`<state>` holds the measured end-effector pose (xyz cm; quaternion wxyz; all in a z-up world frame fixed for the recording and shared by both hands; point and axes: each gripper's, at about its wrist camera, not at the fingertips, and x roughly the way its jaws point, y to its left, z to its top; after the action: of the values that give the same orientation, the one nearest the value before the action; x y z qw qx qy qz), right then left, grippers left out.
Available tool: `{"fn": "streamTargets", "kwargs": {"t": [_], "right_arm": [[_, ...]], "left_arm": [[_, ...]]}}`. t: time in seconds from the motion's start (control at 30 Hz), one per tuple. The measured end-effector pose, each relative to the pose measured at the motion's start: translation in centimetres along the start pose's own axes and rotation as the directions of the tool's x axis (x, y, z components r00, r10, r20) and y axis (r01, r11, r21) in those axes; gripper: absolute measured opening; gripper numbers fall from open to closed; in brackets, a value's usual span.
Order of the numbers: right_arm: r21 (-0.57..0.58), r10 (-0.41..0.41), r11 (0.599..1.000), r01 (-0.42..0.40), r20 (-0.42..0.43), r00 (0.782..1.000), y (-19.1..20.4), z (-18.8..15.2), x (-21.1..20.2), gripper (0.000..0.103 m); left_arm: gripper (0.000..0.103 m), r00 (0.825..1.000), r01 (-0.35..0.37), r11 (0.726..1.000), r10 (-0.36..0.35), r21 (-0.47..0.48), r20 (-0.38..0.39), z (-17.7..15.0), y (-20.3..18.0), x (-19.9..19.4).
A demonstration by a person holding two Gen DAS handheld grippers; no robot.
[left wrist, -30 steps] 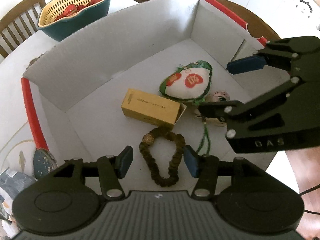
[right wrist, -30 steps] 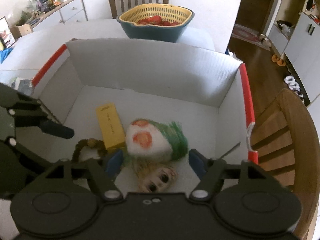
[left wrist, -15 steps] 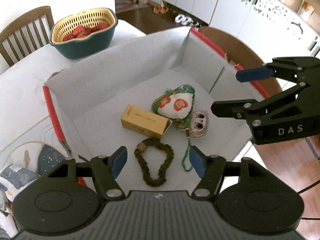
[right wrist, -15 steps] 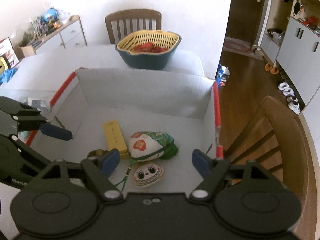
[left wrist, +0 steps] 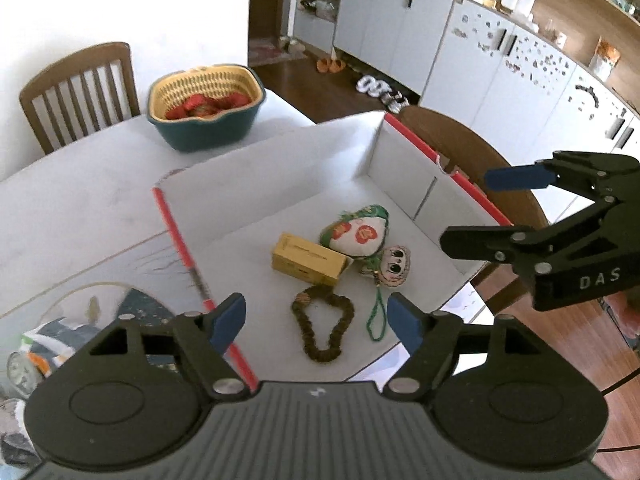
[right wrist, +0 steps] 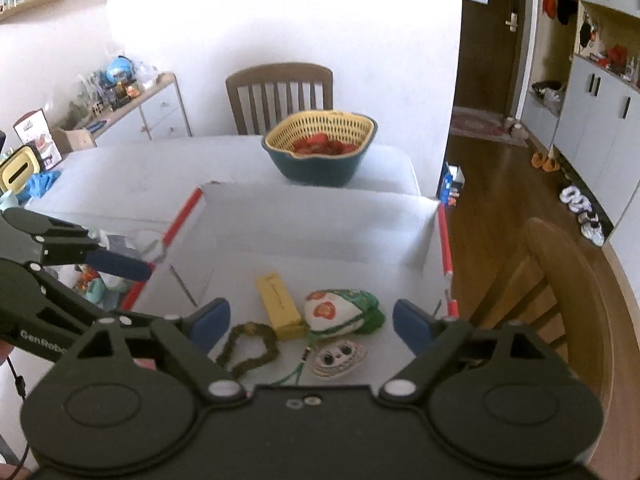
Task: Organize objects
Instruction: 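Withdraw both open tools from the red box back over the table pile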
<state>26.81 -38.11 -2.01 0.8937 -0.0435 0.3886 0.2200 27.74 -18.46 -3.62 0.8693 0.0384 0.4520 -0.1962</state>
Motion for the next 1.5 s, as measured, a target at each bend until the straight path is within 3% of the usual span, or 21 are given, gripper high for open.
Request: {"fn": "streamTargets", "kwargs": {"t": [0.27, 0.63, 0.8, 0.97, 1.13, 1.5], "right_arm": [[-0.020, 0.028, 0.999, -0.028, 0.046, 0.999, 3.3, 0.2, -1.2, 0.102], [-0.021, 0.059, 0.998, -0.058, 0.083, 0.995, 9.2, 0.5, -0.9, 0.102], [-0.026, 0.065, 0.998, -0.064, 0.070, 0.995, 12.4, 0.5, -0.2, 0.102], [-0.042, 0.064, 0.997, -0.062, 0.051, 0.997, 15.8, 0.4, 0.8, 0.102], [-0.048, 0.053, 0.998, -0.052, 0.033, 0.998, 18.9, 0.4, 1.9, 0.102], [-0.035, 0.052, 0.998, -0.052, -0.007, 0.999, 23.3, 1.1, 5.6, 0.102]], "left_arm": [[0.086, 1.000, -0.016, 0.999, 0.017, -0.034, 0.024, -1.8, 2.2, -2.3], [0.087, 0.998, -0.024, 0.992, 0.032, -0.122, 0.059, -5.9, 8.2, -5.7], [0.101, 0.993, -0.061, 0.987, 0.075, -0.150, 0.088, -8.2, 11.5, -7.5], [0.102, 0.990, -0.087, 0.977, 0.106, -0.196, 0.089, -10.9, 15.6, -9.0], [0.102, 0.992, -0.068, 0.964, 0.092, -0.259, 0.083, -13.8, 19.2, -10.2], [0.103, 0.977, -0.163, 0.970, 0.184, -0.181, 0.109, -18.1, 23.7, -11.0]]}}
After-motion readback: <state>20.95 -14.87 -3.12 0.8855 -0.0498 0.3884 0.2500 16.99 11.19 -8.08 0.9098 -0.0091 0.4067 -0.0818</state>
